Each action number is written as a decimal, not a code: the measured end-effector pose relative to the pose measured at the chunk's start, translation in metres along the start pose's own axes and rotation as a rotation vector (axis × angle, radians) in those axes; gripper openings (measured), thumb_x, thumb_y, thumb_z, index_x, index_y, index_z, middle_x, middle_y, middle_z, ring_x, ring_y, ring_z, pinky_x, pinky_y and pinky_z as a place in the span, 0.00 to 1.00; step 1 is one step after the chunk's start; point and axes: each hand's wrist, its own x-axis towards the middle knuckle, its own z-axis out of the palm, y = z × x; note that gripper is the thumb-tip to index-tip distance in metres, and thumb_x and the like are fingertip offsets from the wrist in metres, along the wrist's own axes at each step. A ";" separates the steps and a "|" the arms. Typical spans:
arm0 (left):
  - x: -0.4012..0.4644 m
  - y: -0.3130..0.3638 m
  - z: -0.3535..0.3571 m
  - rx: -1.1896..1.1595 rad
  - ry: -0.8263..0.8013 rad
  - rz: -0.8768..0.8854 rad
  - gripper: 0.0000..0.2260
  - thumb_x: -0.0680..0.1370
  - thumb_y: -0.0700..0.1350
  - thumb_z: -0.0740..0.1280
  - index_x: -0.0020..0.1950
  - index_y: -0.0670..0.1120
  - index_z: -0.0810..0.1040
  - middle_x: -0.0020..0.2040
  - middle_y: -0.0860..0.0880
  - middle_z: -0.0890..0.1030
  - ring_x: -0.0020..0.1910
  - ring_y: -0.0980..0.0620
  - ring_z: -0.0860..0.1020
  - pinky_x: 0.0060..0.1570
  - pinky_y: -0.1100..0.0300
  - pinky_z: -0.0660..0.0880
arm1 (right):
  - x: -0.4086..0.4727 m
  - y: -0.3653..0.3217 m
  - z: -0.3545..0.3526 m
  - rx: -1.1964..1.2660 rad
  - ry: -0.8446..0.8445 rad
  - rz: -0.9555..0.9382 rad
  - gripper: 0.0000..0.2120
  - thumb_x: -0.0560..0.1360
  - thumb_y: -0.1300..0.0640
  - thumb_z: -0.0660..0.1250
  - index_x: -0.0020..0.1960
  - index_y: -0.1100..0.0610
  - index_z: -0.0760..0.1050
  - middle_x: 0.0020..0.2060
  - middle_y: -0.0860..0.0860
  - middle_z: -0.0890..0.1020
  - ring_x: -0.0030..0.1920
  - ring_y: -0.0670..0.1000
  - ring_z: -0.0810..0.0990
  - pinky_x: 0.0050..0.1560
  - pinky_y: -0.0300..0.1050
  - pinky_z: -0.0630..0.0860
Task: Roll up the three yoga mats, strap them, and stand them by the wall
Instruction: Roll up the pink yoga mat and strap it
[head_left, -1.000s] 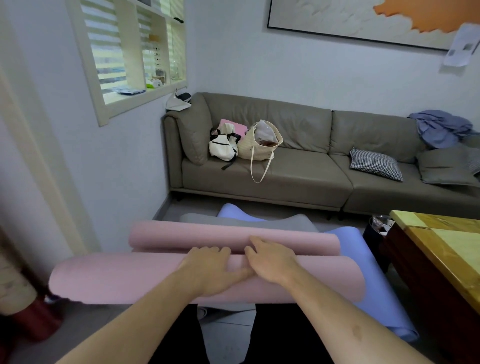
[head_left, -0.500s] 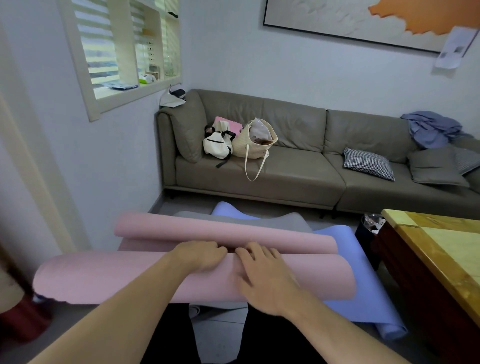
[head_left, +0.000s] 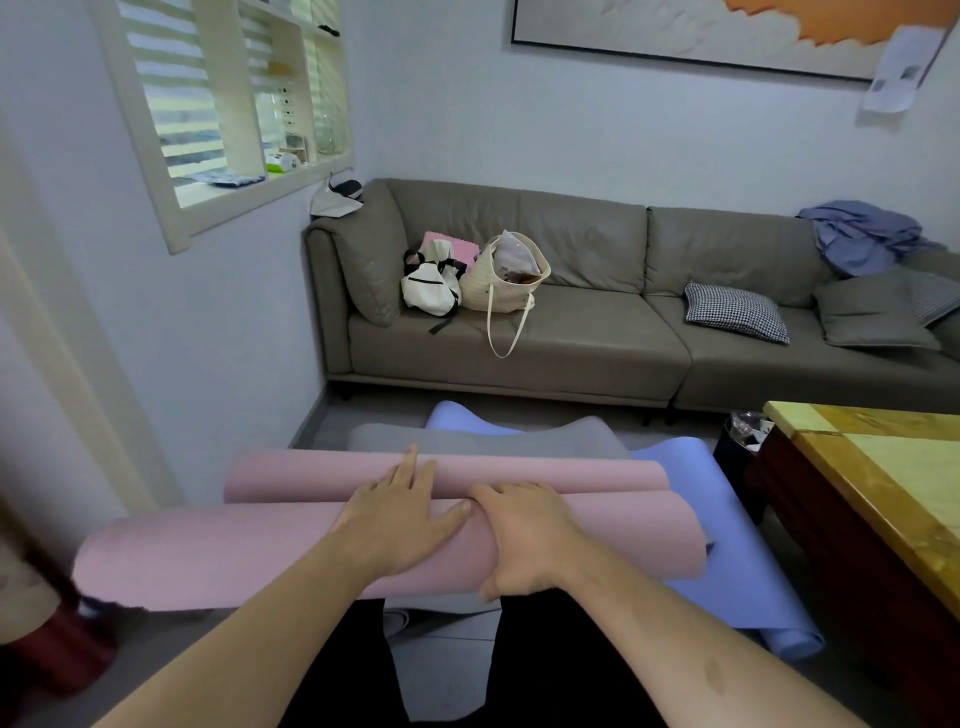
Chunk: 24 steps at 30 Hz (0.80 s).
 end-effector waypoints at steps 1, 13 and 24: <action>-0.003 0.001 0.001 0.015 0.011 0.010 0.39 0.80 0.73 0.50 0.85 0.52 0.54 0.86 0.48 0.43 0.83 0.45 0.56 0.78 0.45 0.59 | 0.001 0.000 -0.002 0.017 -0.007 0.004 0.41 0.56 0.35 0.81 0.64 0.46 0.70 0.57 0.47 0.81 0.56 0.56 0.81 0.50 0.50 0.72; -0.010 -0.002 0.017 0.259 0.102 0.162 0.39 0.57 0.66 0.74 0.65 0.56 0.68 0.64 0.55 0.76 0.61 0.49 0.76 0.59 0.51 0.72 | -0.005 -0.007 0.007 -0.043 0.045 -0.006 0.48 0.59 0.35 0.80 0.72 0.48 0.64 0.67 0.50 0.75 0.65 0.57 0.74 0.67 0.54 0.71; -0.007 0.005 -0.001 0.182 -0.003 0.127 0.44 0.55 0.69 0.77 0.68 0.58 0.71 0.61 0.56 0.80 0.56 0.52 0.79 0.51 0.55 0.75 | 0.000 0.000 0.006 -0.028 0.042 -0.011 0.39 0.56 0.44 0.78 0.64 0.46 0.67 0.56 0.49 0.79 0.55 0.56 0.79 0.56 0.51 0.74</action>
